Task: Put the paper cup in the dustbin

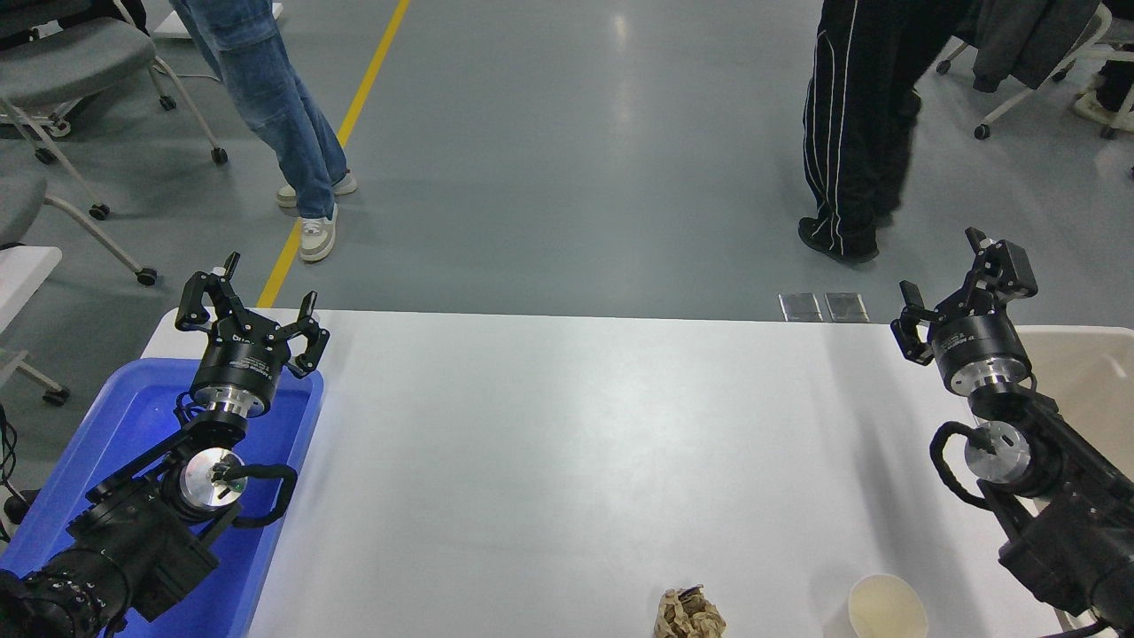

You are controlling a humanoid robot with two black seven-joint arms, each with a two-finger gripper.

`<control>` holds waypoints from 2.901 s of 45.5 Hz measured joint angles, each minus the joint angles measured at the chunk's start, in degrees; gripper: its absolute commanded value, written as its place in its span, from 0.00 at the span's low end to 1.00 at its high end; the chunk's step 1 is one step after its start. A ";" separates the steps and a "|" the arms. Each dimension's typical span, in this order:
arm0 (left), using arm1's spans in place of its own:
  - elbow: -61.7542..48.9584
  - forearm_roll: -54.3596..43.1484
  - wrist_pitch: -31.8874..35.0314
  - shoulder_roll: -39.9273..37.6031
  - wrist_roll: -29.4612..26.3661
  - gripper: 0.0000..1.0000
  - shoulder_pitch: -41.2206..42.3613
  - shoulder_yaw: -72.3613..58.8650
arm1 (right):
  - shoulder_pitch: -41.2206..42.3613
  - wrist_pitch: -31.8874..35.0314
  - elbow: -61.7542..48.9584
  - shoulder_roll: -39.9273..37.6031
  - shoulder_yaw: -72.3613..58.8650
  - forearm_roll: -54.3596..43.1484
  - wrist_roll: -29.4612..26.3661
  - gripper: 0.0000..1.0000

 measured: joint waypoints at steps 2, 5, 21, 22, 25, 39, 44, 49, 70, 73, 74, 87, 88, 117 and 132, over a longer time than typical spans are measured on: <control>0.00 0.01 0.00 0.00 0.00 1.00 0.00 0.00 | 0.08 0.00 0.00 -0.06 0.00 0.46 -0.01 0.99; 0.00 0.01 0.00 0.00 0.00 1.00 0.00 0.00 | 0.17 0.19 0.00 -0.39 -0.06 1.05 -0.01 0.99; 0.00 0.00 0.00 0.00 0.04 1.00 0.00 0.00 | 3.18 0.77 -0.01 -8.54 -12.40 1.21 0.02 0.99; 0.00 0.00 0.00 0.00 0.04 1.00 0.01 0.00 | 3.86 0.84 0.04 -9.69 -14.56 1.01 0.04 0.99; 0.00 0.00 0.00 0.00 0.04 1.00 0.01 0.00 | 5.92 1.10 0.20 -12.66 -21.04 0.27 0.06 0.99; 0.00 -0.03 0.00 0.00 0.02 1.00 0.02 0.00 | 17.95 1.87 0.75 -24.68 -54.22 -4.38 0.21 0.99; 0.00 -0.04 0.00 0.00 0.01 1.00 0.02 0.00 | 20.37 2.02 1.00 -28.02 -60.23 -5.01 0.22 0.99; -0.01 -0.02 0.00 0.00 0.01 1.00 0.01 0.00 | 21.97 2.58 1.15 -30.92 -64.02 -4.99 0.22 0.99; 0.00 -0.01 0.00 0.00 0.02 1.00 -0.04 0.00 | 29.66 5.91 8.38 -39.51 -74.91 -15.04 0.19 1.00; 0.00 -0.01 0.00 0.01 0.02 1.00 -0.04 0.00 | 31.56 6.05 10.93 -40.94 -76.13 -18.58 0.20 1.00; 0.00 0.00 0.00 0.01 0.03 1.00 -0.05 0.00 | 32.84 6.17 12.70 -41.81 -76.74 -21.18 0.19 1.00; 0.00 0.00 0.00 0.00 0.05 1.00 -0.02 0.00 | 41.07 10.14 30.20 -47.55 -79.73 -47.34 0.22 1.00; 0.00 0.00 0.00 0.00 0.05 1.00 -0.02 0.00 | 41.32 10.57 31.38 -47.74 -79.84 -49.16 0.21 1.00; 0.00 0.00 0.00 0.00 0.08 1.00 -0.01 0.00 | 41.87 17.08 45.72 -40.68 -88.55 -75.41 -0.30 1.00; 0.00 0.01 0.00 0.00 0.07 1.00 -0.01 0.00 | 38.84 17.26 45.33 -38.97 -89.49 -76.57 -0.40 1.00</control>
